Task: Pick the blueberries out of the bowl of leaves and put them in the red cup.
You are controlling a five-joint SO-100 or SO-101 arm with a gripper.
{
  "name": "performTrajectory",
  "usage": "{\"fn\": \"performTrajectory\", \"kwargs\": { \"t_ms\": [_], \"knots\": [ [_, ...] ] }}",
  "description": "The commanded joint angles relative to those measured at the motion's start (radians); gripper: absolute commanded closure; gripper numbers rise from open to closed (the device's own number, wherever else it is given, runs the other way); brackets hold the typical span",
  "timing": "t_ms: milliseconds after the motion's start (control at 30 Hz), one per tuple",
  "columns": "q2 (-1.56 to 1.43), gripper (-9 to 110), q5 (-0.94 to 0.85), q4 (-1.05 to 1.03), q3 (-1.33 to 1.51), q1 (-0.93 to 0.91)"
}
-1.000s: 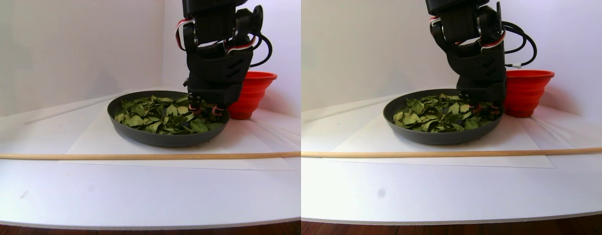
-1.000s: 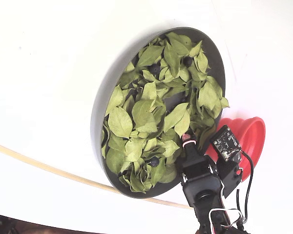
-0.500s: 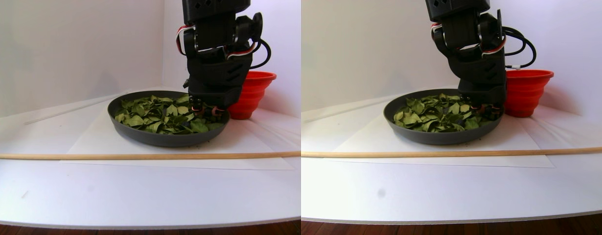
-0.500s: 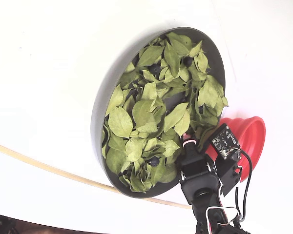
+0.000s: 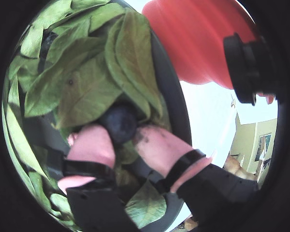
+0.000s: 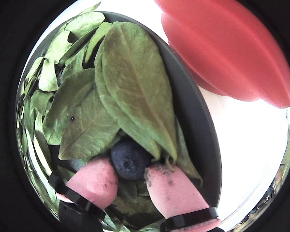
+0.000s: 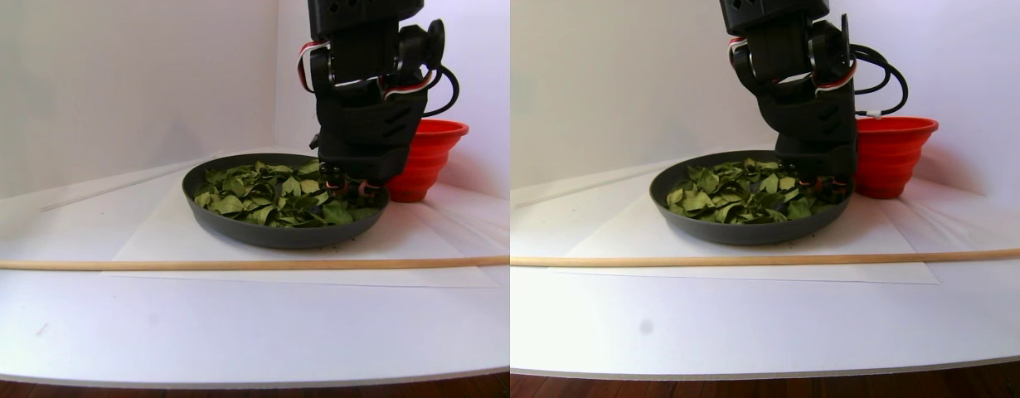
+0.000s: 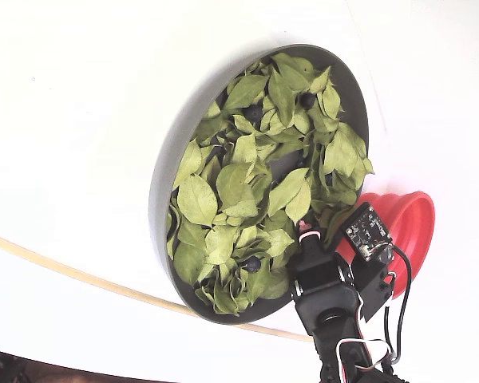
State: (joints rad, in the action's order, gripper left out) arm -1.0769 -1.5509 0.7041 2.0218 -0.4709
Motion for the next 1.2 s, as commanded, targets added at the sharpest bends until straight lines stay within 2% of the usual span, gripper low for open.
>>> {"fn": "performTrajectory", "kwargs": {
  "t_ms": [0,1167],
  "knots": [
    [-0.064,92,-0.002,0.0,0.017,0.003],
    [-0.371,92,-0.003,-0.137,0.143,0.025]
  ]
}}
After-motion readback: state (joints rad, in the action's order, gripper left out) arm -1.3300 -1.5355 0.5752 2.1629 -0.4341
